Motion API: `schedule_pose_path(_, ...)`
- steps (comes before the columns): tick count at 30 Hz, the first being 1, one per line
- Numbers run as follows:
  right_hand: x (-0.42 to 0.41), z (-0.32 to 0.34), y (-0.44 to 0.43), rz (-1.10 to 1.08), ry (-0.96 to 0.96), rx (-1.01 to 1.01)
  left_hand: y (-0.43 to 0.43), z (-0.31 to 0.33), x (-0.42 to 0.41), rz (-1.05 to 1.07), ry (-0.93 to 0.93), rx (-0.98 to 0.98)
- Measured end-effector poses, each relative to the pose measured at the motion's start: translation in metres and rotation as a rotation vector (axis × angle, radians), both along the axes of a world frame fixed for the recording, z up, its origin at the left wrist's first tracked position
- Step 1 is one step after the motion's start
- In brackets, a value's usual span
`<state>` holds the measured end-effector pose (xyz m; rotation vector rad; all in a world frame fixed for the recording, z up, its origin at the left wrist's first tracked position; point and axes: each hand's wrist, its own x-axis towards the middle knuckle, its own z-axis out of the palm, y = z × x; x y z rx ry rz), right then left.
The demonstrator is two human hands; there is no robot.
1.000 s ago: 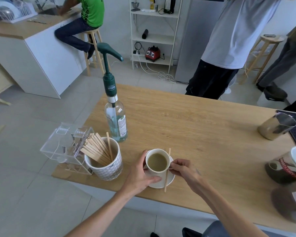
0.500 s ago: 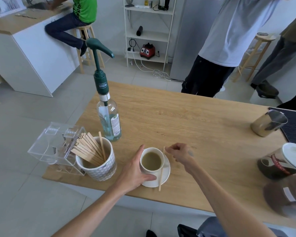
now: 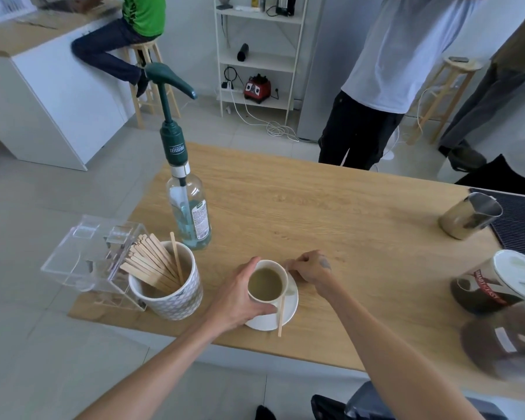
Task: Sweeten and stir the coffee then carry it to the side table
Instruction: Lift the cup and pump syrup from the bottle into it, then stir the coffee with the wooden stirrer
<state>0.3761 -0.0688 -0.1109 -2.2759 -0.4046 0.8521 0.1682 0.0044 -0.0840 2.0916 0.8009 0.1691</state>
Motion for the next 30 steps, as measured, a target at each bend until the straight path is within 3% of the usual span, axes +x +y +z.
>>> schedule_pose_path(15, 0.002, 0.0, -0.002, -0.019, 0.045, -0.012, 0.001, -0.003, 0.0, -0.016, 0.019, 0.049)
schedule_pose_path(20, 0.018, 0.041, -0.011, 0.05, -0.135, 0.042, 0.003, -0.001, 0.0, -0.017, 0.014, 0.047)
schedule_pose_path(26, 0.023, 0.121, -0.033, 0.017, -0.379, 0.342, 0.002, -0.001, -0.001, -0.027, 0.008, 0.063)
schedule_pose_path(30, 0.001, 0.153, -0.042, -0.014, -0.416, 0.565, 0.002, 0.001, -0.001, -0.034, 0.013, 0.072)
